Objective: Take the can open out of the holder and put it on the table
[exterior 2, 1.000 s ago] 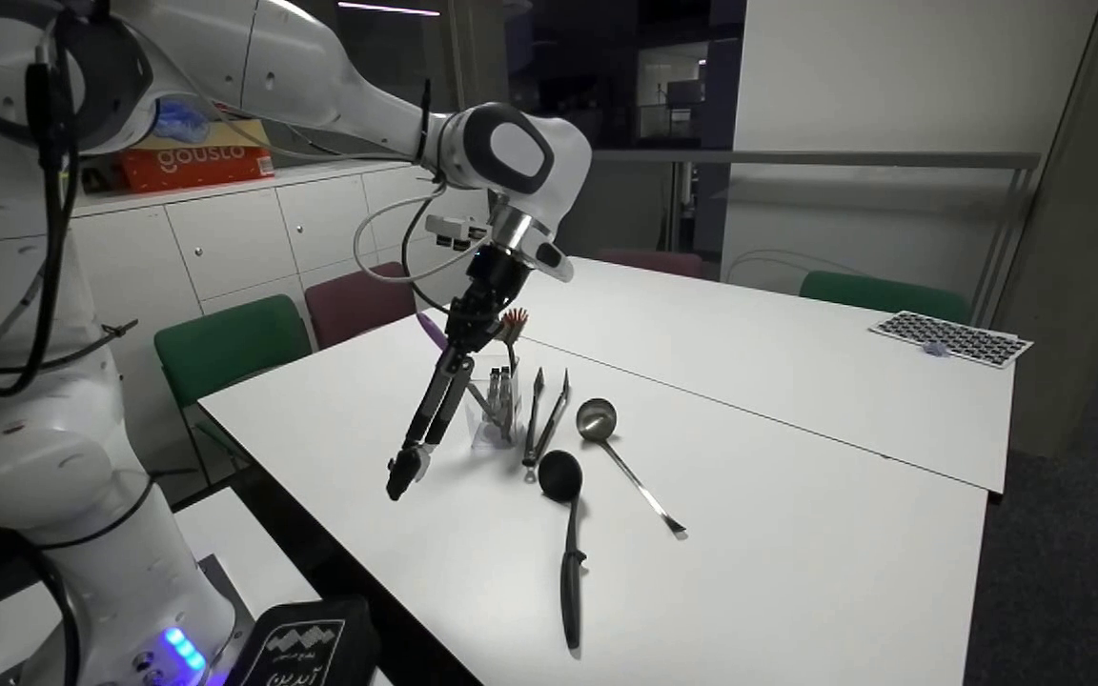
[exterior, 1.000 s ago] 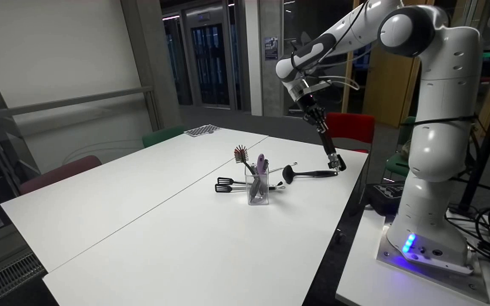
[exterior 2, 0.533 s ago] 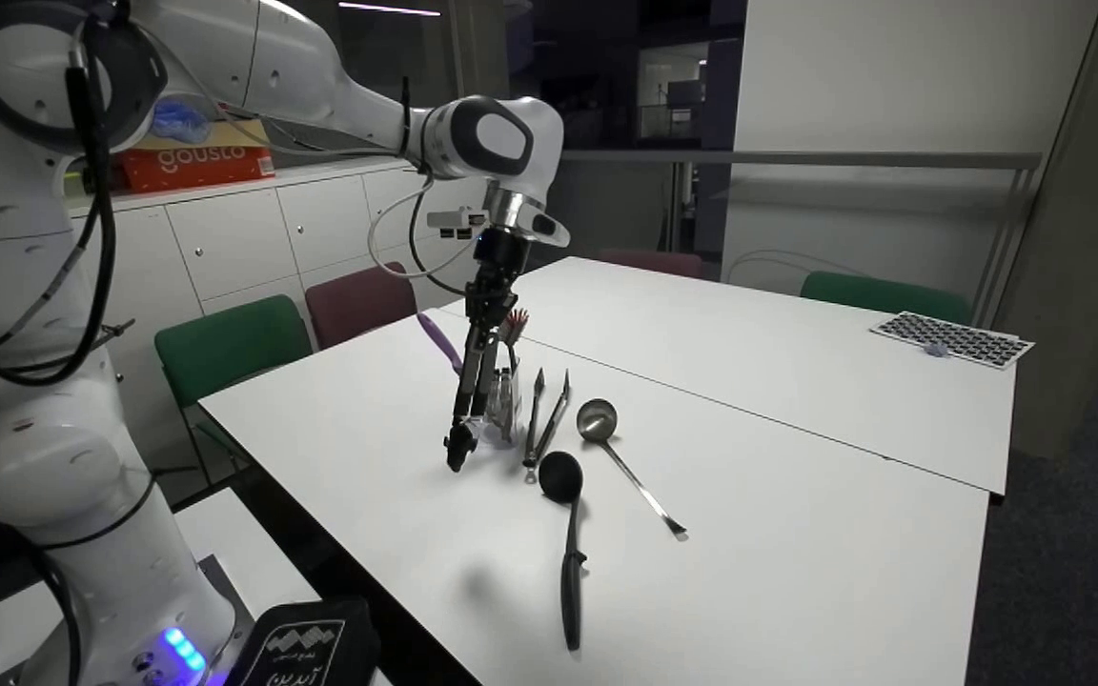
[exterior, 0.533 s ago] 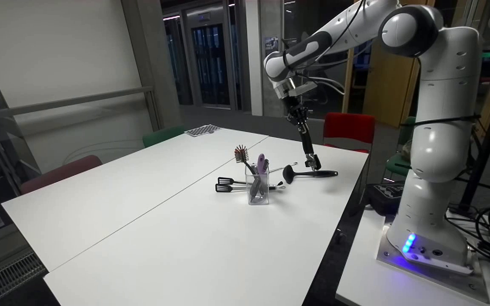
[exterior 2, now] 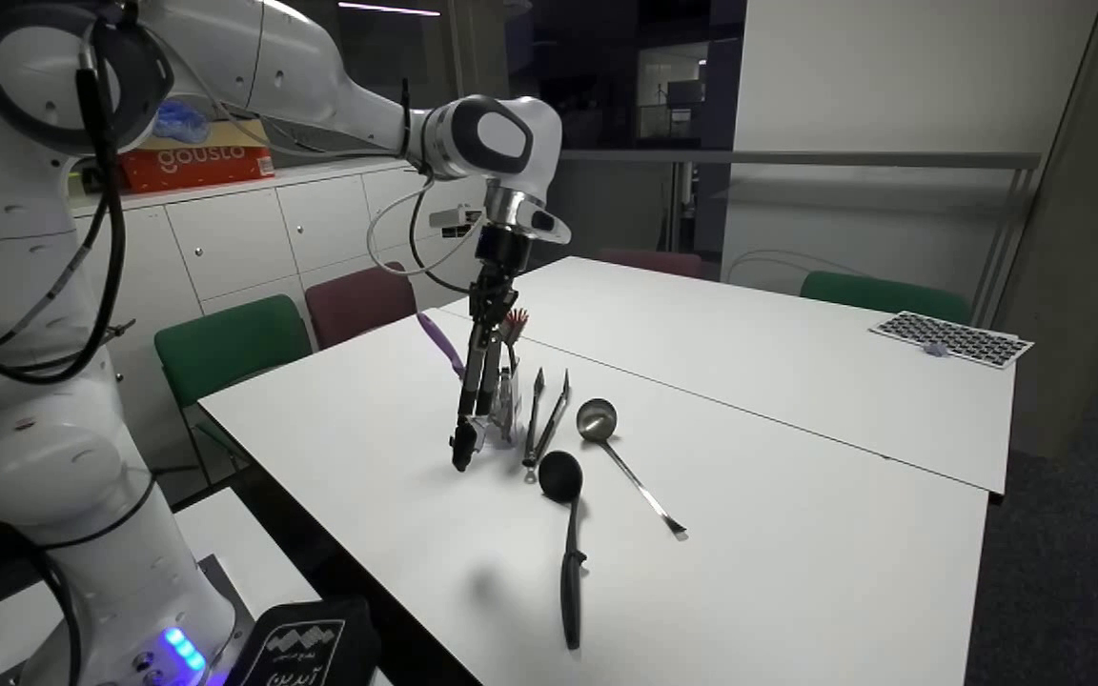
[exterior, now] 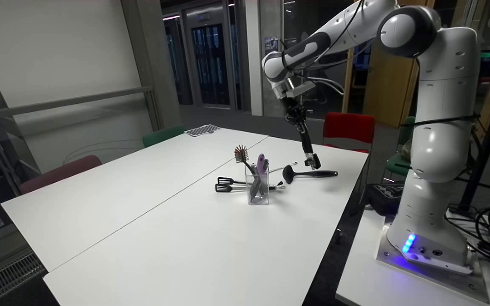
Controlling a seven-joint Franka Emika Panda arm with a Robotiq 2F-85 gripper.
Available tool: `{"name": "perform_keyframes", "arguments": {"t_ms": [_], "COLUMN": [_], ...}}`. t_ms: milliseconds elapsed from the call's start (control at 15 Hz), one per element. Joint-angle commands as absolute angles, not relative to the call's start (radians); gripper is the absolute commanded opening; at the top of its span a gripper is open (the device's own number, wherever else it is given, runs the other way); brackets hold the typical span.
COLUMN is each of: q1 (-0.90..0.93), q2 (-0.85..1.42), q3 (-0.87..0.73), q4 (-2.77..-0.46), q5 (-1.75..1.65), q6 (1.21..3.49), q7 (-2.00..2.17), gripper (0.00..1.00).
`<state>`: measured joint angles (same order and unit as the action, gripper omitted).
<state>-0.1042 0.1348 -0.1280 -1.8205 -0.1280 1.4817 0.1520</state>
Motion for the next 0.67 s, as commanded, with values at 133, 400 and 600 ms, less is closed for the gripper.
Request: {"name": "perform_keyframes", "arguments": {"t_ms": [133,400,600], "q1": [-0.105,-0.106,-0.105], "q2": [0.124,0.119,0.104], "q3": [-0.128,-0.129,-0.122], "q4": [-1.805,-1.814,-1.829], "q5": [-0.167,-0.169,-0.165], "q6": [1.452,1.456,1.492], "q7": [0.17,0.165,0.114], "gripper": [0.03,0.03,0.03]}}
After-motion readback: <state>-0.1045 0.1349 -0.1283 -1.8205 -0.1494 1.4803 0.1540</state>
